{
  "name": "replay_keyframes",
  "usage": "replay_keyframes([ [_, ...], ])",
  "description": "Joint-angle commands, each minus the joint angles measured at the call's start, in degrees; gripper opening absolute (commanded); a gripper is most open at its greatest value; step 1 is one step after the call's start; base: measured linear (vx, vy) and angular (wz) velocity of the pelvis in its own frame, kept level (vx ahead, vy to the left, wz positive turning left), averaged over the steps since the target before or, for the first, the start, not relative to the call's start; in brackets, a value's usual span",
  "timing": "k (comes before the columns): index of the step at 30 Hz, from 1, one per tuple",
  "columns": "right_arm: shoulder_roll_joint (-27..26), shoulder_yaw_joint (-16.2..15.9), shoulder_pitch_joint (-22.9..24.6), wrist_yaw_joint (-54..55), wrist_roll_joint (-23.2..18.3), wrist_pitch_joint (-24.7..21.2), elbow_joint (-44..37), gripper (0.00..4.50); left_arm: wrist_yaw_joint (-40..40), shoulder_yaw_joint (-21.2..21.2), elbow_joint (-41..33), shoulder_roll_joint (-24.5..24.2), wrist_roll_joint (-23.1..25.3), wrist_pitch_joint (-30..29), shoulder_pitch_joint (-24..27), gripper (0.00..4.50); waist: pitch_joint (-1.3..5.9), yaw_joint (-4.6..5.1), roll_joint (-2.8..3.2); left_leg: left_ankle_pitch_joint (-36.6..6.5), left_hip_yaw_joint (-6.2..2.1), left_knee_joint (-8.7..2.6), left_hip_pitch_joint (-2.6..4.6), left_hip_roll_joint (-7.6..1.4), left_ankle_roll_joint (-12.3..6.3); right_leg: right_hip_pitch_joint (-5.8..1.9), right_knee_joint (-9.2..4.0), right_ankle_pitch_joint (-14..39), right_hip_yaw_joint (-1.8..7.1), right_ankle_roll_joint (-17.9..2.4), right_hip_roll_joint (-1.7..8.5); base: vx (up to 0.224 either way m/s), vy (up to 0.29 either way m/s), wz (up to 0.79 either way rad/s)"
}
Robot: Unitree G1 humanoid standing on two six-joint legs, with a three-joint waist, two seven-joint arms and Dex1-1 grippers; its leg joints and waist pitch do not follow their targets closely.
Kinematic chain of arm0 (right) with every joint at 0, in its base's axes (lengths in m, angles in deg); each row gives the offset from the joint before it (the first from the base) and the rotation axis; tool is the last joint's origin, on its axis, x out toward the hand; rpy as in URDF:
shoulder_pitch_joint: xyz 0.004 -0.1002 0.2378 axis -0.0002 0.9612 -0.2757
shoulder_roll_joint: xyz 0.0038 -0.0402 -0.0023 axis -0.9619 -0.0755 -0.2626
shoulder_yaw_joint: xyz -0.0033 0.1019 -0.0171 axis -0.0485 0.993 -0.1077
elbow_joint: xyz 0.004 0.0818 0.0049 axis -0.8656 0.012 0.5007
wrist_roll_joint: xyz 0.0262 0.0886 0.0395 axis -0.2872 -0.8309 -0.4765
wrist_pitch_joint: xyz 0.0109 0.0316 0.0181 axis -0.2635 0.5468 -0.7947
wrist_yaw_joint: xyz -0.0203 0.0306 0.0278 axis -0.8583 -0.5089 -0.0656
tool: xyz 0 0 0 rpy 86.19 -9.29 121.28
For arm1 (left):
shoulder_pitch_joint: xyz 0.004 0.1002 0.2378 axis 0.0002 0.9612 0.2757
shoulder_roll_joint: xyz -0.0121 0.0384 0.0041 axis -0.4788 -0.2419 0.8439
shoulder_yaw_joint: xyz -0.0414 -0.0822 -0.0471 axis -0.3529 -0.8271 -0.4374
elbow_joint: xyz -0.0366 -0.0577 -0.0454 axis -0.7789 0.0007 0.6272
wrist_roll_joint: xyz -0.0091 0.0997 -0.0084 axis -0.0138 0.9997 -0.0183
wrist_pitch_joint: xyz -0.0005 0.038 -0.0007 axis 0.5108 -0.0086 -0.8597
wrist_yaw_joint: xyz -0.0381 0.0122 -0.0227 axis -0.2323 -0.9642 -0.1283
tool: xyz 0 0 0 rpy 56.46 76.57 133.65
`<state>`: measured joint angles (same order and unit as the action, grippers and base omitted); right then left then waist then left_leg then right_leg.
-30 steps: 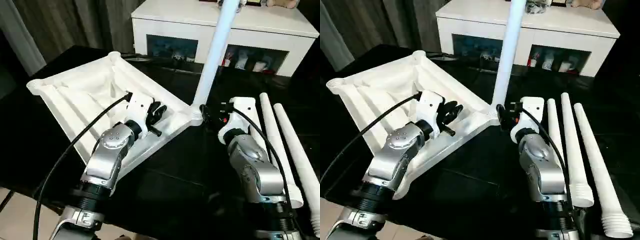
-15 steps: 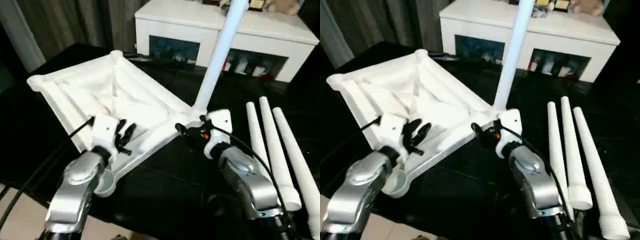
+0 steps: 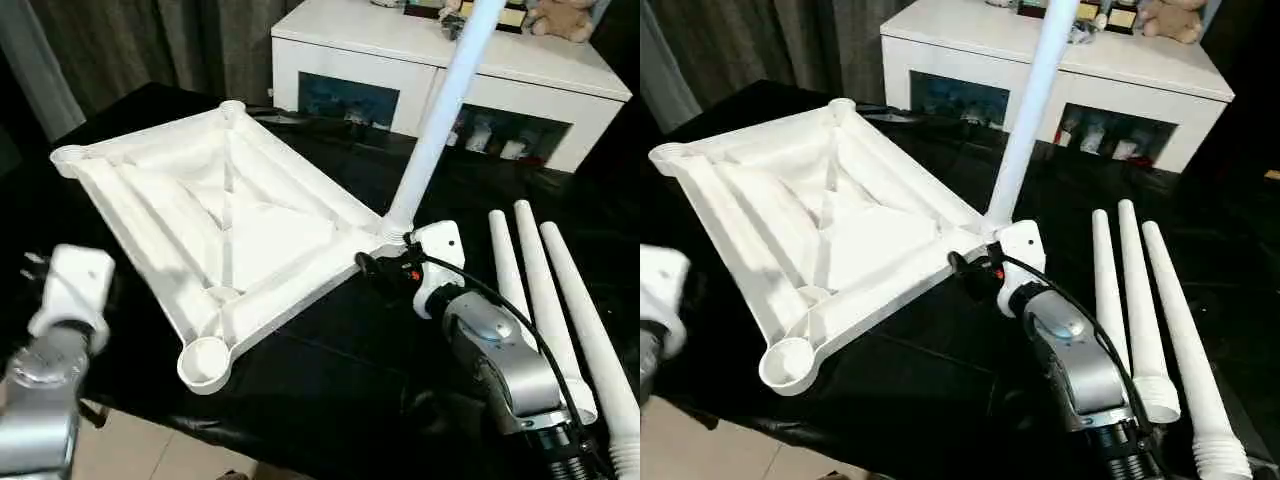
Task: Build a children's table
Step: Rotate table base
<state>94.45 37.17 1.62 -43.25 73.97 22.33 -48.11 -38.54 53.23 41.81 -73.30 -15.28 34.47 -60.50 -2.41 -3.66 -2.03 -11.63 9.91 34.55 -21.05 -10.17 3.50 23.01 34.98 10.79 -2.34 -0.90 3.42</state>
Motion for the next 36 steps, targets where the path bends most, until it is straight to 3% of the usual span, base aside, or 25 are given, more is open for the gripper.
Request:
replay_keyframes([
  [1,0.53,1.09,-0.98,1.20,0.77,-1.13,1.08,4.50,4.46,4.81,-3.19,0.45,-2.24,-3.76,0.50,2.46,2.67,0.01,1.17,-12.81,-0.98,-4.91,0.97,-2.58,1.23,-1.72,-3.91,9.47,2.55,-7.39,3.68,0.000,0.000,0.00],
  [2,0.60,1.52,-1.06,2.15,1.18,-1.37,1.31,4.50,6.55,7.17,-4.01,0.00,-3.15,-5.13,1.04,2.46,2.71,-0.04,1.38,-13.09,-1.09,-4.95,0.97,-2.62,1.49,-1.73,-3.78,9.52,2.54,-7.36,3.69,0.000,0.000,0.00],
  [5,0.52,2.61,-1.17,3.67,1.34,-1.87,1.68,4.50,9.29,10.64,-5.24,-0.43,-4.80,-7.23,1.61,2.46,2.64,-0.09,1.17,-14.35,-0.99,-4.93,1.06,-2.50,1.78,-1.64,-3.96,10.22,2.57,-6.98,3.56,0.000,0.000,0.00],
  [7,0.32,4.20,-1.12,5.12,1.21,-2.34,1.83,4.50,11.07,13.36,-5.88,-0.08,-5.90,-7.67,1.15,2.46,2.58,-0.06,1.46,-15.04,-1.08,-5.02,0.98,-2.43,1.97,-1.69,-4.11,11.31,2.57,-6.44,3.54,0.000,0.000,0.00],
  [13,1.01,6.13,-0.80,6.92,1.74,-3.72,1.39,4.50,13.58,17.81,-5.79,0.66,-5.79,-7.68,-1.03,2.46,2.73,0.22,1.58,-13.87,-1.09,-4.90,0.84,-2.33,1.86,-1.90,-4.10,10.69,2.53,-6.02,3.41,0.000,0.000,0.00],
  [15,1.21,7.72,-0.64,7.71,0.98,-4.88,1.06,4.50,14.09,20.49,-3.79,1.02,-4.78,-5.32,-2.71,2.46,2.67,0.24,1.62,-14.00,-0.97,-4.86,1.02,-2.21,1.75,-1.70,-4.32,11.16,2.54,-5.75,3.26,0.000,0.000,0.00],
  [20,2.24,9.60,-0.59,9.40,1.44,-8.88,0.05,4.50,14.28,24.16,1.01,3.23,-4.02,-2.13,-6.28,2.46,2.92,0.34,1.73,-12.02,-0.98,-4.67,0.84,-2.16,1.99,-2.17,-4.08,8.68,2.56,-5.83,3.30,0.000,0.000,0.00],
  [21,2.43,9.98,-0.49,9.39,1.30,-9.55,-0.40,4.50,14.26,24.80,2.16,3.92,-3.79,-1.48,-7.00,2.46,2.99,0.44,2.30,-11.51,-1.11,-4.62,0.56,-2.10,1.98,-2.44,-3.91,8.20,2.56,-6.17,3.53,0.000,0.000,0.00],
  [23,2.87,10.38,-0.28,9.17,1.18,-11.03,-1.42,4.50,14.02,25.84,4.22,5.16,-3.44,-0.32,-8.25,2.46,2.93,0.72,1.85,-11.57,-0.95,-4.52,0.61,-1.99,1.62,-2.42,-4.27,8.51,2.55,-6.08,3.30,0.000,0.000,0.00],
  [24,3.28,10.58,0.06,9.57,1.65,-12.60,-2.84,4.50,13.93,27.69,5.92,5.58,-2.54,1.10,-9.36,2.46,3.06,0.53,2.76,-10.79,-1.09,-4.42,0.61,-2.01,1.53,-2.51,-4.03,7.91,2.62,-6.41,3.50,0.000,0.000,0.00],
  [25,3.28,10.62,0.07,9.58,1.63,-12.69,-2.91,4.50,13.95,27.74,5.97,5.62,-2.55,1.14,-9.39,2.46,3.06,0.71,2.17,-10.64,-0.97,-4.35,0.54,-2.04,1.15,-2.58,-4.21,7.80,2.59,-6.47,3.42,0.000,0.000,0.00],
  [26,3.29,11.00,0.22,9.69,1.36,-13.50,-3.62,4.50,14.17,28.27,6.44,5.99,-2.62,1.49,-9.72,2.46,3.12,0.66,2.27,-10.33,-1.05,-4.37,0.48,-2.08,1.09,-2.73,-4.07,7.69,2.59,-6.69,3.55,0.000,0.000,0.00],
  [27,3.44,11.57,0.52,9.71,0.90,-14.68,-4.93,4.50,14.16,29.29,7.60,6.85,-2.44,2.91,-10.56,2.46,3.04,0.64,2.93,-10.32,-1.00,-4.32,0.54,-2.00,0.91,-2.57,-4.18,8.30,2.60,-6.84,3.48,0.000,0.000,0.00],
  [28,3.45,11.89,0.65,9.71,0.56,-15.31,-5.52,4.50,14.08,29.64,8.15,7.33,-2.40,3.49,-10.95,2.46,3.04,0.76,2.56,-10.40,-0.89,-4.25,0.54,-2.02,0.67,-2.62,-4.39,8.64,2.60,-6.84,3.41,0.000,0.000,0.00],
  [30,3.36,12.69,0.99,9.54,-0.60,-17.29,-7.18,4.50,13.71,30.44,9.80,8.82,-2.22,4.80,-11.99,2.46,3.01,0.70,2.81,-10.23,-0.93,-4.28,0.48,-2.09,0.36,-2.66,-4.44,9.17,2.58,-6.99,3.48,0.000,0.000,0.00],
  [31,3.36,12.69,0.99,9.54,-0.60,-17.29,-7.18,4.50,13.71,30.44,9.80,8.82,-2.22,4.80,-11.99,2.46,3.07,0.61,3.25,-10.17,-1.04,-4.25,0.45,-2.08,0.40,-2.69,-4.35,9.32,2.56,-7.01,3.55,0.000,0.000,0.00],
  [32,3.41,12.76,1.09,9.44,-0.62,-17.64,-7.63,4.50,13.72,30.61,10.25,9.19,-2.22,5.23,-12.21,2.46,3.01,0.72,3.06,-10.86,-0.97,-4.31,0.53,-2.11,0.40,-2.56,-4.54,10.59,2.52,-6.94,3.50,0.000,0.000,0.00],
  [34,3.57,13.43,0.59,8.61,-2.18,-22.17,-10.28,4.50,13.33,31.79,12.98,11.18,-1.72,8.72,-13.56,2.46,3.03,0.59,3.39,-11.39,-0.93,-4.23,0.71,-2.07,0.15,-2.41,-4.79,12.29,2.59,-6.47,3.44,0.000,0.000,0.00],
  [36,3.49,14.24,-0.32,8.64,-2.91,-24.33,-11.54,4.50,12.87,31.88,14.47,12.78,-2.18,11.05,-14.43,2.46,3.04,0.47,3.39,-10.66,-1.04,-4.30,0.43,-2.12,0.22,-2.60,-4.86,12.86,2.59,-6.20,3.61,0.000,0.000,0.00],
])
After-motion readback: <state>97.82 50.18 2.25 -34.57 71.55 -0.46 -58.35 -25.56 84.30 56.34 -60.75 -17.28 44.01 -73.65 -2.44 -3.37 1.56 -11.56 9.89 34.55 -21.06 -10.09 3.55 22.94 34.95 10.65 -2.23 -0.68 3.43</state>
